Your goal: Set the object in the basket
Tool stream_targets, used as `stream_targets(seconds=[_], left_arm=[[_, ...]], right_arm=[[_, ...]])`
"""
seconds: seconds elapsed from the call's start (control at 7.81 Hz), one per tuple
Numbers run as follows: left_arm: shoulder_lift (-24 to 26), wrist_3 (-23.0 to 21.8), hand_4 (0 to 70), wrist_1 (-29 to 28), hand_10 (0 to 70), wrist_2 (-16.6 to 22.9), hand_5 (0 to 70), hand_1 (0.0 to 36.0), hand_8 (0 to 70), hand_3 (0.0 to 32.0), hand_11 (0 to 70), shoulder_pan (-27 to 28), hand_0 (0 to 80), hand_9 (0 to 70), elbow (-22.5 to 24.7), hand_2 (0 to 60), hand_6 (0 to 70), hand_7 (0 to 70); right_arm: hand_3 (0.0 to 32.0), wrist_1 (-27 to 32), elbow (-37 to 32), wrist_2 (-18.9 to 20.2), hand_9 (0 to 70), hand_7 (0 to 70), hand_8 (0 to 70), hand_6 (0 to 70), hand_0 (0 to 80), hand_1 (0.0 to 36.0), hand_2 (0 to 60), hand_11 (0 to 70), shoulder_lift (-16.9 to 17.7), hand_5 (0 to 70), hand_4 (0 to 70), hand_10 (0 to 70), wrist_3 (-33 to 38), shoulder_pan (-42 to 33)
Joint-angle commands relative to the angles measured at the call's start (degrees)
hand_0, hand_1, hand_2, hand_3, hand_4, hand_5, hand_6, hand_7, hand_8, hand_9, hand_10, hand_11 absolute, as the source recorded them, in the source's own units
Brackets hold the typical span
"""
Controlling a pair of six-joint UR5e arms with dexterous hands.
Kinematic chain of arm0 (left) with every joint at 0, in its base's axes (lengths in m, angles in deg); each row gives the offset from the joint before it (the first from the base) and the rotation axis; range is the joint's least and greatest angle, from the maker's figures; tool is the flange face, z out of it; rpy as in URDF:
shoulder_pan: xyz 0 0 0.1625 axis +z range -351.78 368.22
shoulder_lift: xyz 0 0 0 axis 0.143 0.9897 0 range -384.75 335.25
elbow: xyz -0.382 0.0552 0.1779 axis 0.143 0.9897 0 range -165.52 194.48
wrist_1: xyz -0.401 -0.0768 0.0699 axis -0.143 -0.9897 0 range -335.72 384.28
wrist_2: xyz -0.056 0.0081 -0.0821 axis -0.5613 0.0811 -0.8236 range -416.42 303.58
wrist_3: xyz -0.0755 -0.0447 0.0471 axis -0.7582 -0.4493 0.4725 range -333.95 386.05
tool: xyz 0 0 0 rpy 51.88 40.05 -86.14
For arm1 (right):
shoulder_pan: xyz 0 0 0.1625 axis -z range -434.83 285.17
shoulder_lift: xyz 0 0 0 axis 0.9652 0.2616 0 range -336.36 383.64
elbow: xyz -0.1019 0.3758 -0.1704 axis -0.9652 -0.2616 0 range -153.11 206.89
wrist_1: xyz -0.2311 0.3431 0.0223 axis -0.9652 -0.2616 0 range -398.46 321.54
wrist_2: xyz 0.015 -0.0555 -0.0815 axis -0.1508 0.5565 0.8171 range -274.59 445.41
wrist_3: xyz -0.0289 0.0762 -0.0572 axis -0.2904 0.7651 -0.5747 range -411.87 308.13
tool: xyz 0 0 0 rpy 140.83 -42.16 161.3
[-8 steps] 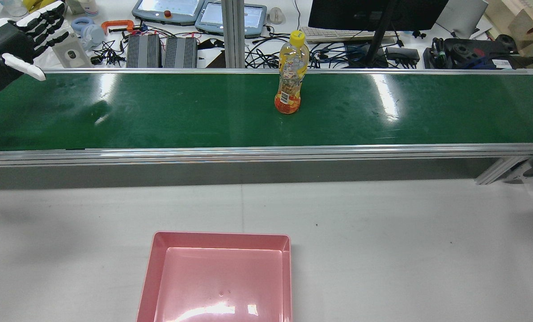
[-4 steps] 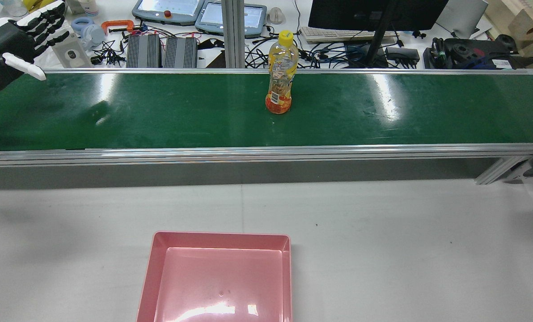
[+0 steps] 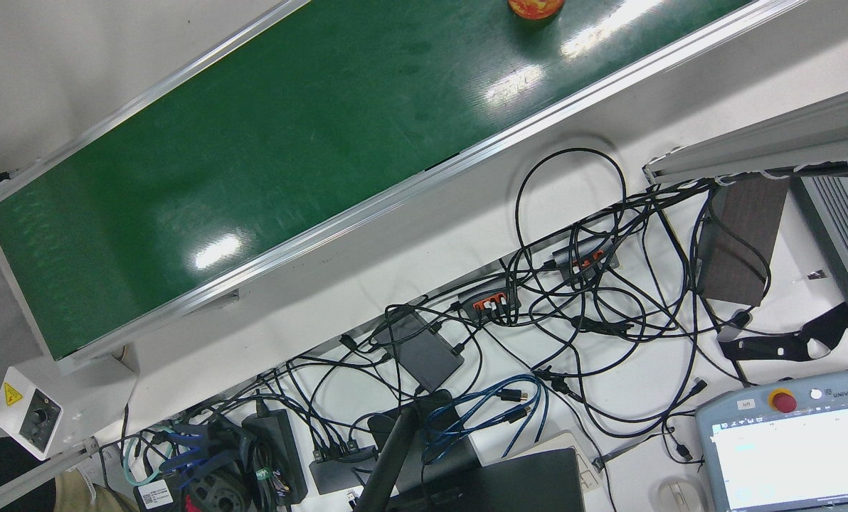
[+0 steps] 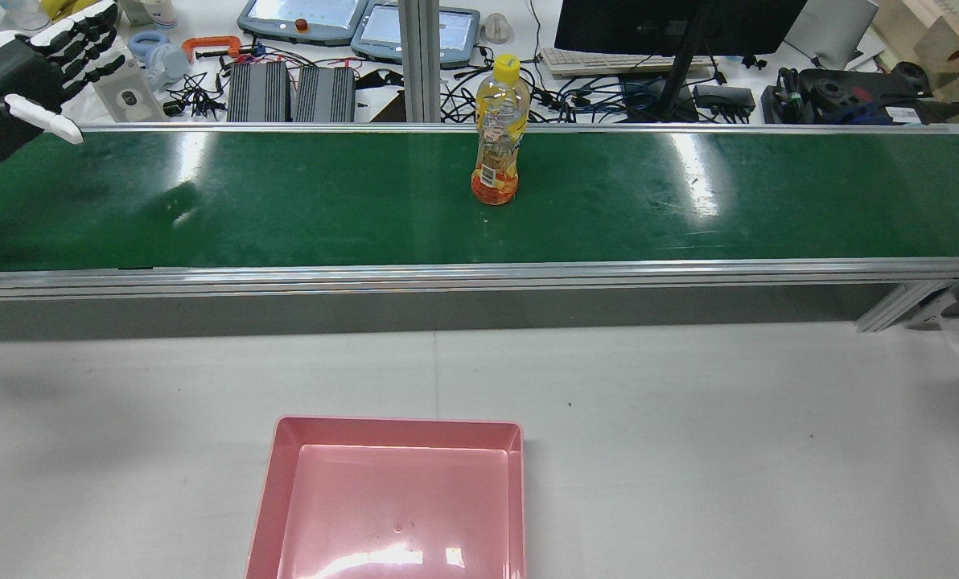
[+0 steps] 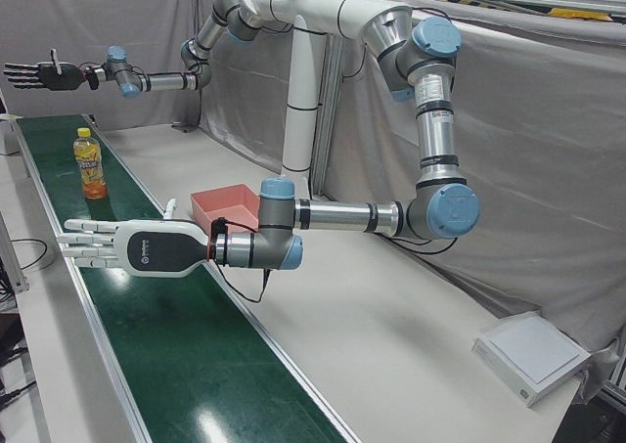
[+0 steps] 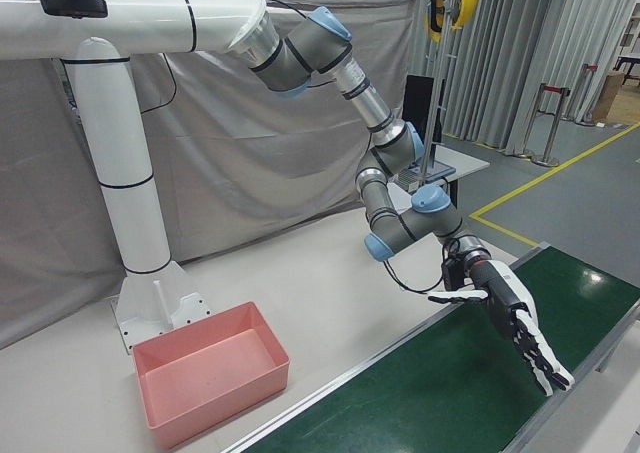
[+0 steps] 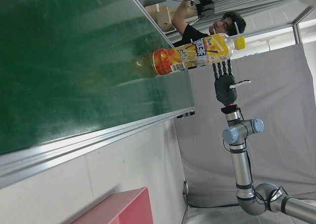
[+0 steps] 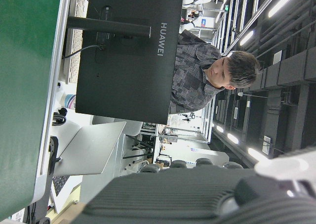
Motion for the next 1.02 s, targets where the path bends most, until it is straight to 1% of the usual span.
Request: stream_targets(seconds=[0.0,0.77,0.9], left_arm=[[0.1,0.0,4.1,0.0,4.2,0.0,6.4,7.7,0.0,0.0,7.9,0.0,53.4,0.3,0.0,0.0,0.9,0.0],[0.2,-0.1,4.1,-0.2,5.0,-0.1,6.1,7.8,0.0,0.0,8.9,0.0,53.0,0.1,0.1,0.0,0.9,0.0],[0.1,-1.2,4.3,0.0,4.7,0.0,6.3,7.9,0.0,0.0,8.5,0.0,53.2,0.1,2.0,0.0,1.0,0.0]], right_arm=[[0.0,0.0,0.0,0.0,0.0,0.0,0.0,0.0,0.0,0.0,0.0,0.0,0.0,0.0,0.0,0.0,0.0,0.0],[0.0,0.0,0.0,0.0,0.0,0.0,0.0,0.0,0.0,0.0,0.0,0.0,0.0,0.0,0.0,0.0,0.0,0.0],[0.0,0.0,0.0,0.0,0.0,0.0,0.0,0.0,0.0,0.0,0.0,0.0,0.0,0.0,0.0,0.0,0.0,0.0]])
